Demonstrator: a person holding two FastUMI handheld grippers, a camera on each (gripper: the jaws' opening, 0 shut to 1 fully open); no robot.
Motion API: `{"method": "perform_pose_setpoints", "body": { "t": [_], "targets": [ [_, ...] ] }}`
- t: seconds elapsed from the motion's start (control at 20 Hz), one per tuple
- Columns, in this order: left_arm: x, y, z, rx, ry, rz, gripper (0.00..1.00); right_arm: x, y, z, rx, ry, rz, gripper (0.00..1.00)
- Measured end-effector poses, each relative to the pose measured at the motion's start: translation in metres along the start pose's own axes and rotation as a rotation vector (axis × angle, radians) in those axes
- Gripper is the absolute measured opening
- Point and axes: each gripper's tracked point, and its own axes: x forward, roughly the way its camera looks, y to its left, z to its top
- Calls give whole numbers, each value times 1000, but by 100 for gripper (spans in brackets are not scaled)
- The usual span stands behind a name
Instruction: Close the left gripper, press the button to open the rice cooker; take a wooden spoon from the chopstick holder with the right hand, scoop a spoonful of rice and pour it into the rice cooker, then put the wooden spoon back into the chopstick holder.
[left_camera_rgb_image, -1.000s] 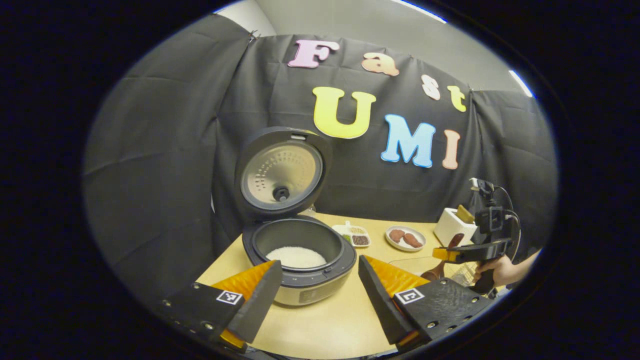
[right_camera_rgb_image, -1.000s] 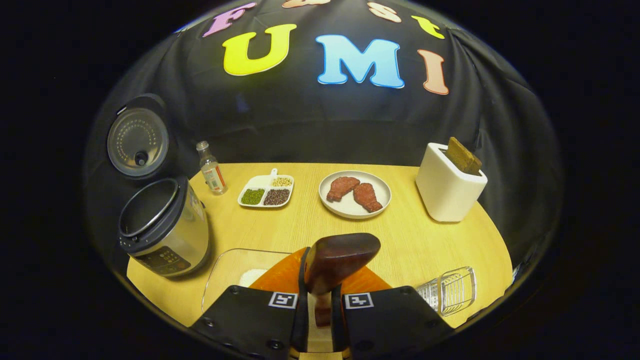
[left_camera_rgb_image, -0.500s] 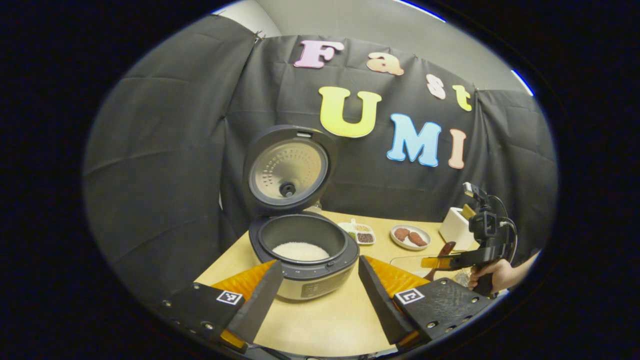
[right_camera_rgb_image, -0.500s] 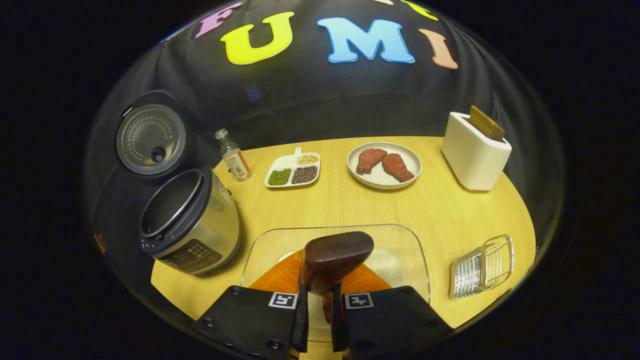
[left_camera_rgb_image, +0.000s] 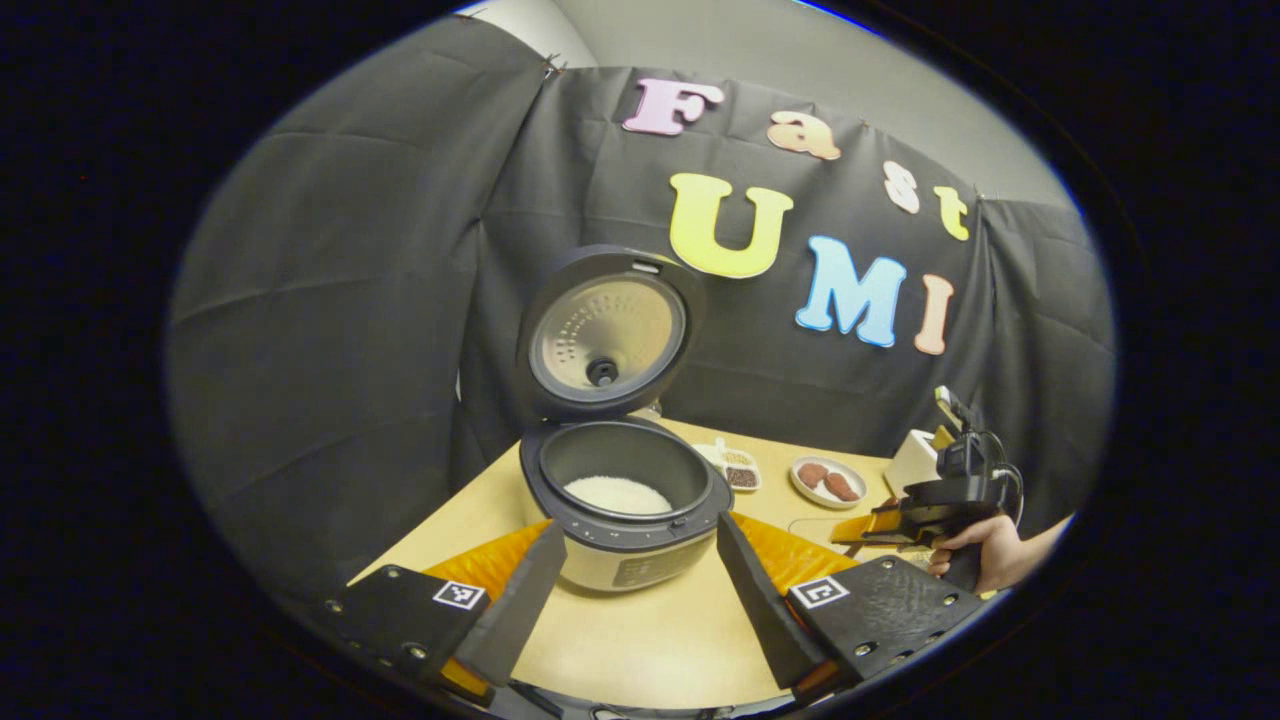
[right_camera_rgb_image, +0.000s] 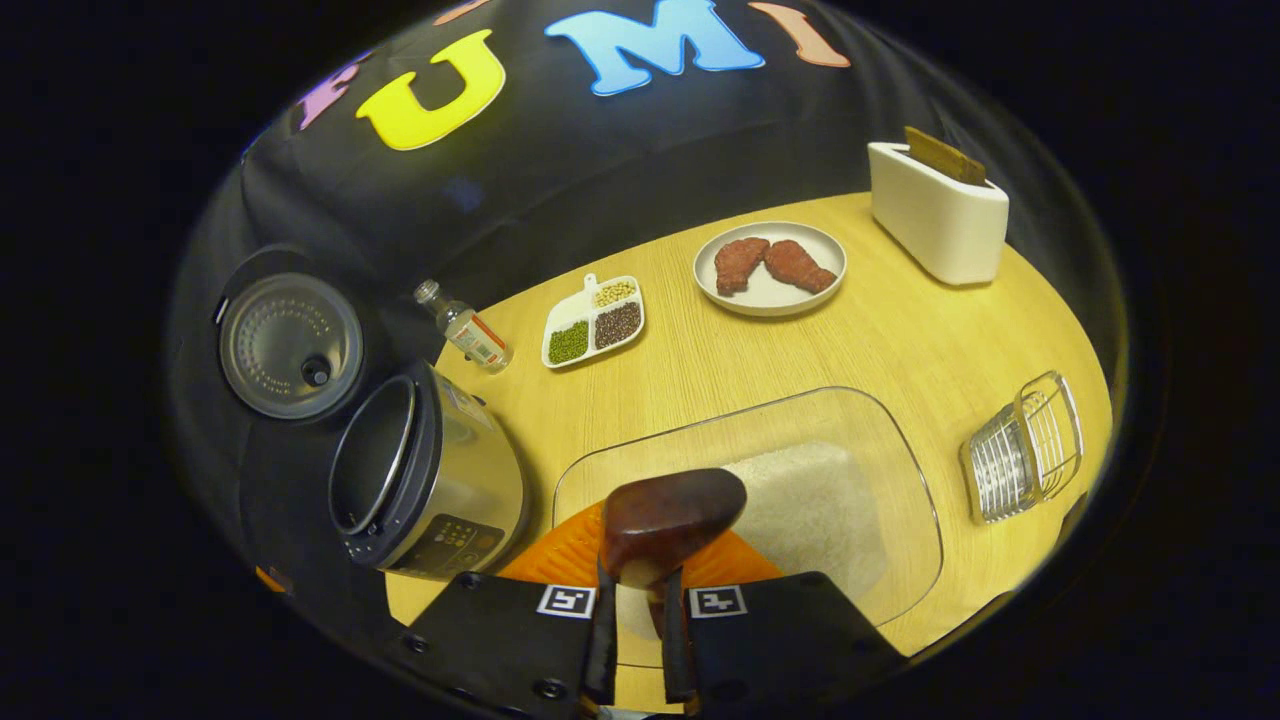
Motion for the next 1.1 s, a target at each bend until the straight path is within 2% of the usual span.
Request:
{"method": "perform_pose_setpoints", "body": {
  "t": [0.35, 0.55, 0.9, 1.1],
  "targets": [
    [-4, 4, 4, 34, -3, -4, 94, -7, -7, 7, 159, 3, 21, 20],
    [-5, 5, 4, 32, -7, -17, 95, -19, -27, 12, 237, -16, 3, 20],
    [4, -2, -4, 44, 17, -90, 94, -39, -61, 24, 396, -78, -36, 20],
    [9, -6, 0, 88, 11, -94, 93, -53, -70, 29, 482, -83, -5, 20]
  ]
}}
